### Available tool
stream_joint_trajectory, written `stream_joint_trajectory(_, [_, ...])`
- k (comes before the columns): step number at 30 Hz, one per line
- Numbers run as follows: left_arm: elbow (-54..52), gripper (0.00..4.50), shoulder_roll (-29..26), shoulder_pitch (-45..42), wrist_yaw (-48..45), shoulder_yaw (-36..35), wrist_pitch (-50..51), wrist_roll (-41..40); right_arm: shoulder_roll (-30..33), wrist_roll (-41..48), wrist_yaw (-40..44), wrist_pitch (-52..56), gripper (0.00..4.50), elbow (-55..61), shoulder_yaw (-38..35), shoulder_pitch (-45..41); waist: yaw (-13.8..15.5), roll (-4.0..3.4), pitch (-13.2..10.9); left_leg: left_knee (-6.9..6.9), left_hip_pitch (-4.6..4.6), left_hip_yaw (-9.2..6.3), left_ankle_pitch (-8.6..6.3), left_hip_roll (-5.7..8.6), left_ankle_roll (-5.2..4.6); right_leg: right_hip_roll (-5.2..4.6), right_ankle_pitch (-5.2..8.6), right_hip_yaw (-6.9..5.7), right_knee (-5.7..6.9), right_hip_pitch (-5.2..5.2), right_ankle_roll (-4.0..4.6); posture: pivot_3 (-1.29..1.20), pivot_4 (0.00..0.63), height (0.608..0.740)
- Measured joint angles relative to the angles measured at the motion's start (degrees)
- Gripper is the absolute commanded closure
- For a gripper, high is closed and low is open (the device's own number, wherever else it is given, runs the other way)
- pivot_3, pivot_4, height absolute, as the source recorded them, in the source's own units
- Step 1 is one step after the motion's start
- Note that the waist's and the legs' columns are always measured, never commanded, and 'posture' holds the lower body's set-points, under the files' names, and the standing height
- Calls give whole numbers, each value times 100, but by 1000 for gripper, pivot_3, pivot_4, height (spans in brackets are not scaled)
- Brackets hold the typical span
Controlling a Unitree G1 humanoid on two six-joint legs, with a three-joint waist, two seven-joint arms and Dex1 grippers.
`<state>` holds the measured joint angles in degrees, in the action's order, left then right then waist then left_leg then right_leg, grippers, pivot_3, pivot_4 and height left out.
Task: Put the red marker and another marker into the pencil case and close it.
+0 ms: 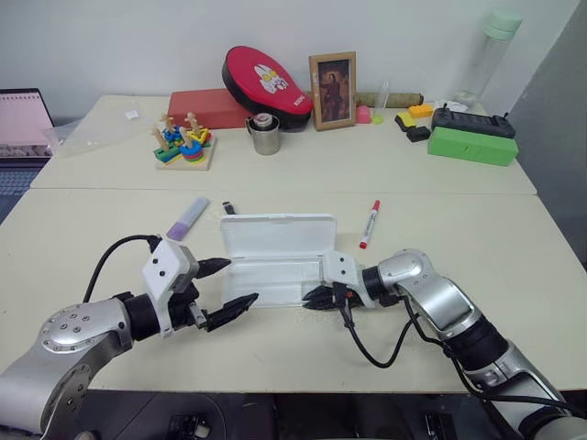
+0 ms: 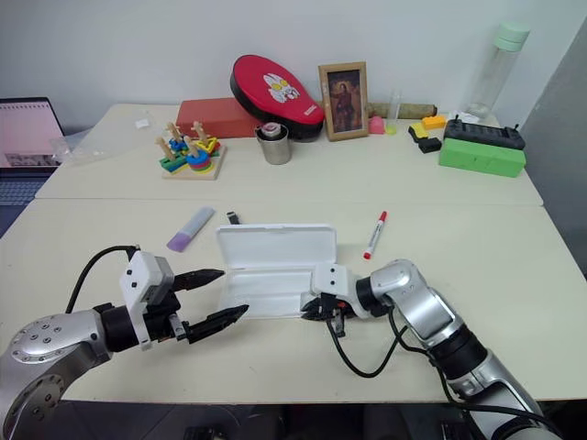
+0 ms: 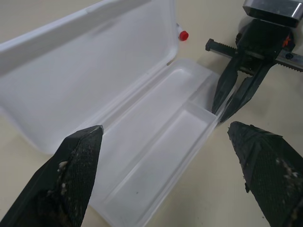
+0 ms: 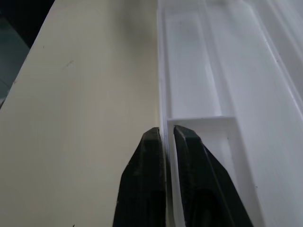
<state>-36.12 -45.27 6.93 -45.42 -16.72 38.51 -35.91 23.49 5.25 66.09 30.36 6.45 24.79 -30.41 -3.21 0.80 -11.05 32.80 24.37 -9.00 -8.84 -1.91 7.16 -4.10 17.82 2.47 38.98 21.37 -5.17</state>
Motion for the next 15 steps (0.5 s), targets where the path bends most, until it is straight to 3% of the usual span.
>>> stream_joint_trajectory(7, [-16,0,53,-417,104,389,4,-4,296,1109,-302,1159,1551,707,-1386,14,45,2,2,0,2,0,0,0,0,0,0,0,-2,-1,0,0,150,740])
stream_joint_trajectory(13, [1,0,205,-877,198,782,23,-14,627,1340,-1140,1836,179,887,-2178,234,49,3,2,0,2,1,0,0,-1,0,0,0,-2,1,0,0,150,740])
stream_joint_trajectory(15, [29,0,307,-1126,246,938,59,-25,635,1223,-1619,2065,83,825,-2313,270,48,3,2,1,2,1,0,0,-1,0,0,0,-1,1,0,0,150,740])
